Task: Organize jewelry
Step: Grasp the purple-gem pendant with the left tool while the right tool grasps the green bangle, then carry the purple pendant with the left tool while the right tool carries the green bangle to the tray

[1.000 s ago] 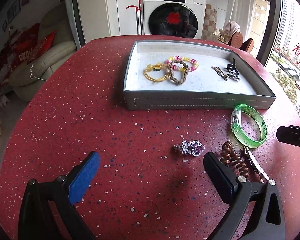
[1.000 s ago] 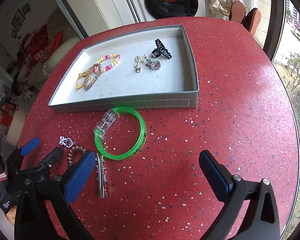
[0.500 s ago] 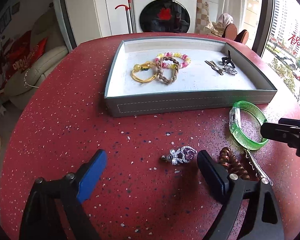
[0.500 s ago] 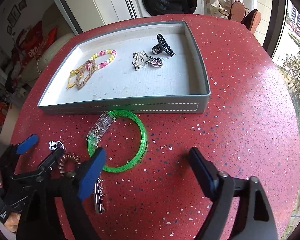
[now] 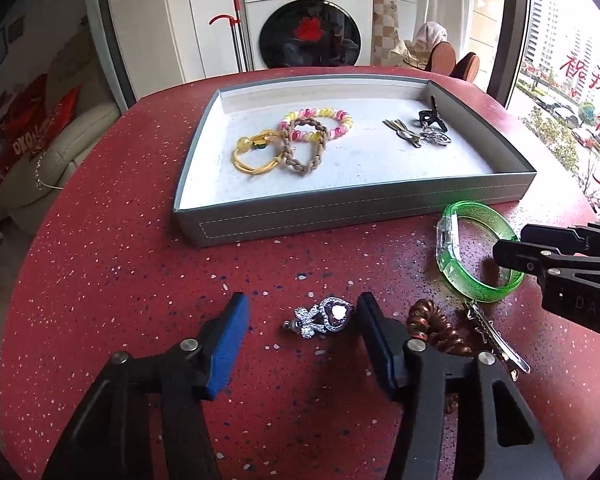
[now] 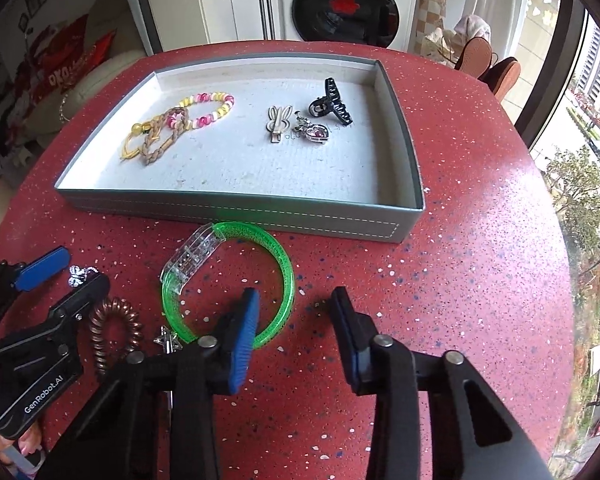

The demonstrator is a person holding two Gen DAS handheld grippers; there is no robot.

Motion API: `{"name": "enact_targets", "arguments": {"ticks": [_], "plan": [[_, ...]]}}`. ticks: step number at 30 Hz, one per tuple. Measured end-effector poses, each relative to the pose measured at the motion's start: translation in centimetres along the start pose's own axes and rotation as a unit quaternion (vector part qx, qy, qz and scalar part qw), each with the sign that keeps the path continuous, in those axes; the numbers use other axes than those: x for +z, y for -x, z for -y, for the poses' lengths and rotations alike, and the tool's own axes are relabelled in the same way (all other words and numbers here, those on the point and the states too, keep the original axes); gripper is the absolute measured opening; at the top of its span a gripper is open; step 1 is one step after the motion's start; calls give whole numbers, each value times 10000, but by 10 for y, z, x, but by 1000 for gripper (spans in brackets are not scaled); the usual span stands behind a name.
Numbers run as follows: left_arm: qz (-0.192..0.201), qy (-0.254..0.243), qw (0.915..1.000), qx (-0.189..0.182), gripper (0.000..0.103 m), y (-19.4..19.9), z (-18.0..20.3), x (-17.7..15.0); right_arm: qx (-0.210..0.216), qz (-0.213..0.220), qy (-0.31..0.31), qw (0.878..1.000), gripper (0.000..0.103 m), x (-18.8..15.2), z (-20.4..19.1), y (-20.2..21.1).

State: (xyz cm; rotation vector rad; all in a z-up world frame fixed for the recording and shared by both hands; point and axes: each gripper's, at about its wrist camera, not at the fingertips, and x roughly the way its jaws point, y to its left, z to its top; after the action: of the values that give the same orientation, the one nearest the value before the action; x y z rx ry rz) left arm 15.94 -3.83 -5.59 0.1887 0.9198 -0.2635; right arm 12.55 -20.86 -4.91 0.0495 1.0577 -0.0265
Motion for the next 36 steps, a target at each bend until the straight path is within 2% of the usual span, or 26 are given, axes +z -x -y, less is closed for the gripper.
{"name": "enact_targets", "arguments": {"ticks": [3, 6, 7, 9, 12, 13, 23, 36], "plan": [[7, -47, 10000, 3, 68, 1, 2, 0, 41, 11, -14, 10000, 15, 0, 2, 0], [5, -30, 10000, 33, 66, 1, 2, -1, 131, 50, -36, 9999, 8, 0, 5, 2], [2, -17, 10000, 12, 58, 2, 2, -1, 154, 66, -33, 9999, 8, 0, 5, 3], [-23, 13, 10000, -6, 55, 2, 1, -1, 214, 110, -41, 9997, 8, 0, 7, 6], [-17, 10, 10000, 6, 43, 2, 0, -1, 332, 153, -71, 9993, 8, 0, 11, 10], [-18, 19, 10000, -17, 33, 2, 0, -2, 381, 167, -93, 9991, 8, 0, 13, 11], [162, 86, 9997, -129, 34, 15, -2, -1, 847, 295, -277, 9956, 8, -4, 26, 28], [545, 319, 9976, -300, 34, 39, -6, 27, 1072, 514, -330, 9924, 8, 15, 35, 50]]}}
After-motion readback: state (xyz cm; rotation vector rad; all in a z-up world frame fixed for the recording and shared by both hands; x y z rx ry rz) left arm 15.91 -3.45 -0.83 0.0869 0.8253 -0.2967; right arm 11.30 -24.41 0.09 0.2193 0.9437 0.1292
